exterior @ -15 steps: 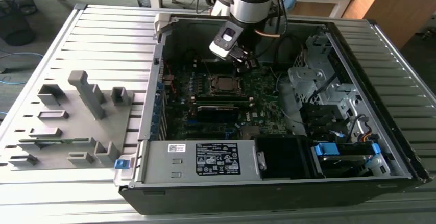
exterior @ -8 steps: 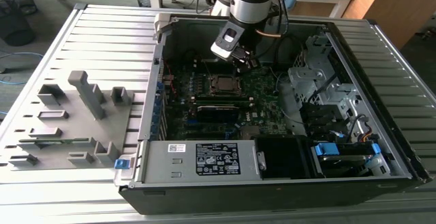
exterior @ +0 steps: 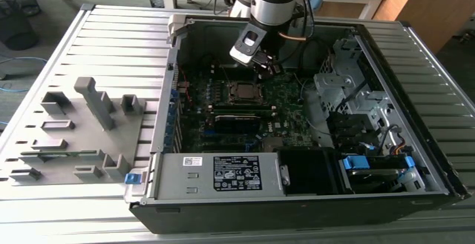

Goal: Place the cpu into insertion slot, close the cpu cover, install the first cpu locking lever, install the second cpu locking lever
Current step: 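Close the cpu cover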

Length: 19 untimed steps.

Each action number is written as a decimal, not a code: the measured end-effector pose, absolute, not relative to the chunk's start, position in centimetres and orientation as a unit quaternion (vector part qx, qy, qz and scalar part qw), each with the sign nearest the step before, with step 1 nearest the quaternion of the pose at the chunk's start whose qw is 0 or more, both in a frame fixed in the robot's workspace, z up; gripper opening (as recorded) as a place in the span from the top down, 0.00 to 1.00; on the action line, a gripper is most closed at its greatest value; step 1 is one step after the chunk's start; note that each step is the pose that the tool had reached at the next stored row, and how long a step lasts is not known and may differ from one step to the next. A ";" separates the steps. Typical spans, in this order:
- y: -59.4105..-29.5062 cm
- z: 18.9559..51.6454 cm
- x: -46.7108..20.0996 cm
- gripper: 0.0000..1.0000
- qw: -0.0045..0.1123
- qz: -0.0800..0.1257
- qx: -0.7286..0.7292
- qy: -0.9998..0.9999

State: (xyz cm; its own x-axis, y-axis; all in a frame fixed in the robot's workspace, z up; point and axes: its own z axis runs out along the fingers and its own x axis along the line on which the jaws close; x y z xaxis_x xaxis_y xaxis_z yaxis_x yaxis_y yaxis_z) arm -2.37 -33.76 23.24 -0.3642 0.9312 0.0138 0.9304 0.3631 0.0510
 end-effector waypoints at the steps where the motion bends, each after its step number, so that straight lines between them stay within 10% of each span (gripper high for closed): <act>1: -33.8 23.2 -2.4 0.89 0.009 0.025 0.563 0.826; 19: -33.8 23.2 -2.4 0.89 0.007 0.025 0.520 0.854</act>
State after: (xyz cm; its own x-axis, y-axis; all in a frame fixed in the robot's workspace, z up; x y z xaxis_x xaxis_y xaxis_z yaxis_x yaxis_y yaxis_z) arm -2.37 -33.76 23.23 -0.4592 0.8883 0.0138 0.8875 0.4580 0.0510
